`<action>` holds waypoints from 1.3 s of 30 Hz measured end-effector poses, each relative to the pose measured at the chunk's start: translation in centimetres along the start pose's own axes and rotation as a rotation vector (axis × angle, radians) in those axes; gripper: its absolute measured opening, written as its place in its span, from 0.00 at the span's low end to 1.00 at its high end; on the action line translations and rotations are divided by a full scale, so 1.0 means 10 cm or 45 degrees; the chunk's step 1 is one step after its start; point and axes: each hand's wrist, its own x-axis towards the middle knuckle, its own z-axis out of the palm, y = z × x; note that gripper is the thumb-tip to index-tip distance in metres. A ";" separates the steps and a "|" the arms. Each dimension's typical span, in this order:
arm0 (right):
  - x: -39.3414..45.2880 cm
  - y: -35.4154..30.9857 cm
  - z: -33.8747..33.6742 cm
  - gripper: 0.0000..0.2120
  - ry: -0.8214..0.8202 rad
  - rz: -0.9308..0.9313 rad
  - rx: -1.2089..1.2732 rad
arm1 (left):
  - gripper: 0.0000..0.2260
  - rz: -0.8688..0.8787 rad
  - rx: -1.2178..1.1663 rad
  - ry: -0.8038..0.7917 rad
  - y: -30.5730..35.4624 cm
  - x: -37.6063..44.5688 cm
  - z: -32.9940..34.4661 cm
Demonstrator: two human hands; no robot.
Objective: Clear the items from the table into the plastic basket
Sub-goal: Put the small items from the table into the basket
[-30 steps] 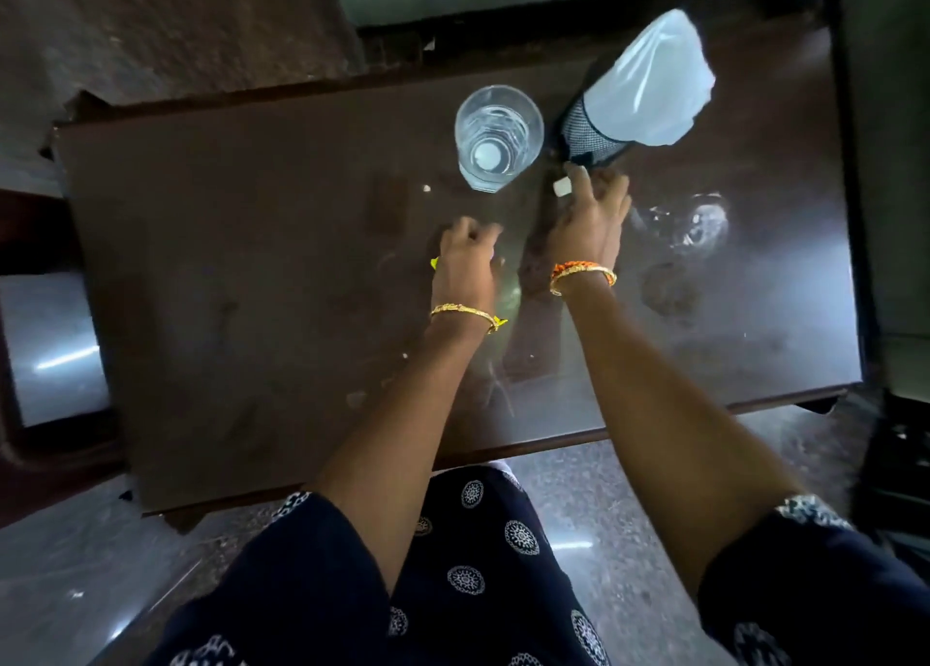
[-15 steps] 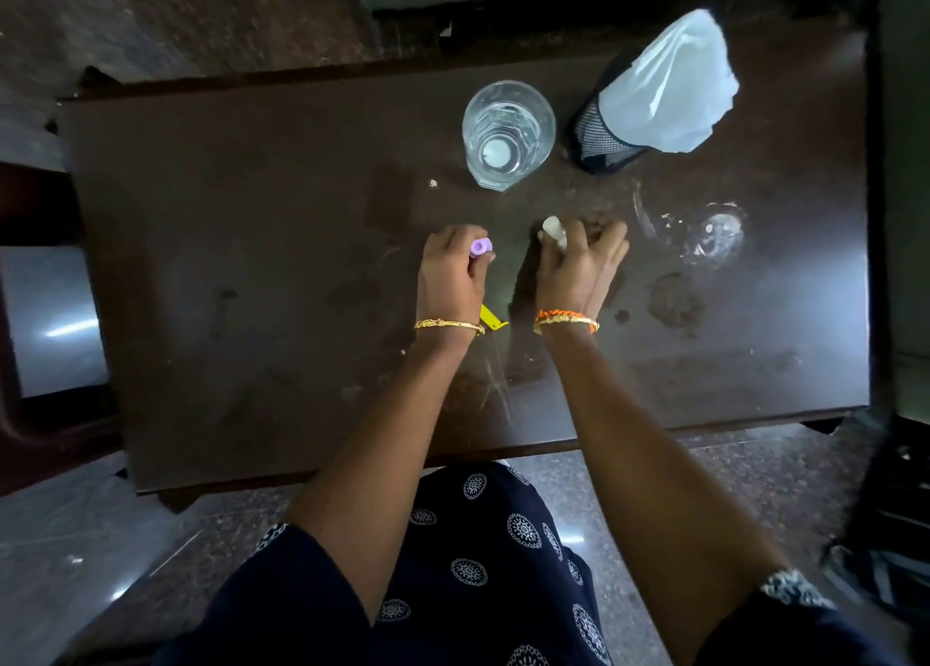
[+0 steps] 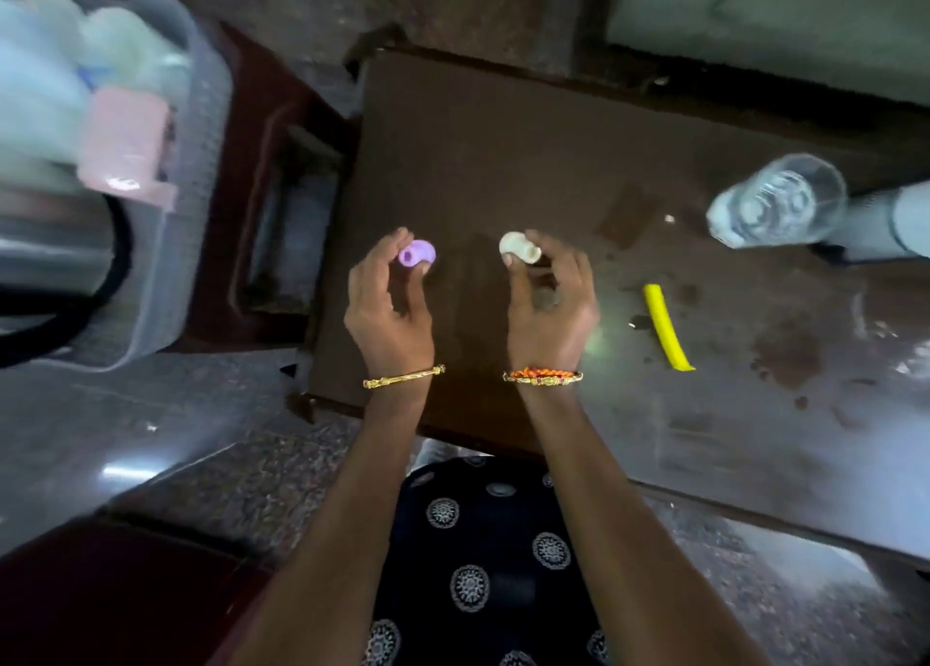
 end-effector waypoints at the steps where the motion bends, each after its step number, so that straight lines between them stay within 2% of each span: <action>1: -0.02 -0.17 0.16 0.10 -0.082 -0.042 0.026 | 0.11 -0.018 0.000 0.072 -0.08 0.11 -0.16; 5: -0.15 -0.80 0.81 0.12 -0.374 -0.262 0.106 | 0.10 -0.032 0.013 0.346 -0.37 0.49 -0.71; 9: -0.27 -1.26 1.34 0.12 -0.563 -0.478 0.149 | 0.11 -0.150 0.009 0.555 -0.58 0.74 -1.11; 12: -0.30 -1.47 1.63 0.11 -0.766 -0.640 0.045 | 0.12 -0.289 -0.045 0.645 -0.69 0.87 -1.31; 17: -0.24 -1.69 2.06 0.08 -1.025 -1.027 -0.442 | 0.16 -0.611 -0.061 0.530 -0.98 0.99 -1.49; 20: -0.21 -1.75 2.26 0.09 -1.114 -1.296 -0.757 | 0.19 -0.752 -0.024 0.386 -1.15 1.05 -1.51; 23: -0.22 -1.83 2.41 0.08 -1.144 -1.436 -0.952 | 0.20 -0.816 0.006 0.307 -1.26 1.09 -1.50; 28: -0.27 -1.83 2.59 0.11 -1.237 -1.447 -1.225 | 0.23 -0.905 0.041 0.206 -1.36 1.22 -1.43; 39: -0.29 -1.76 2.75 0.09 -1.294 -1.326 -1.324 | 0.23 -0.900 0.064 0.060 -1.41 1.32 -1.40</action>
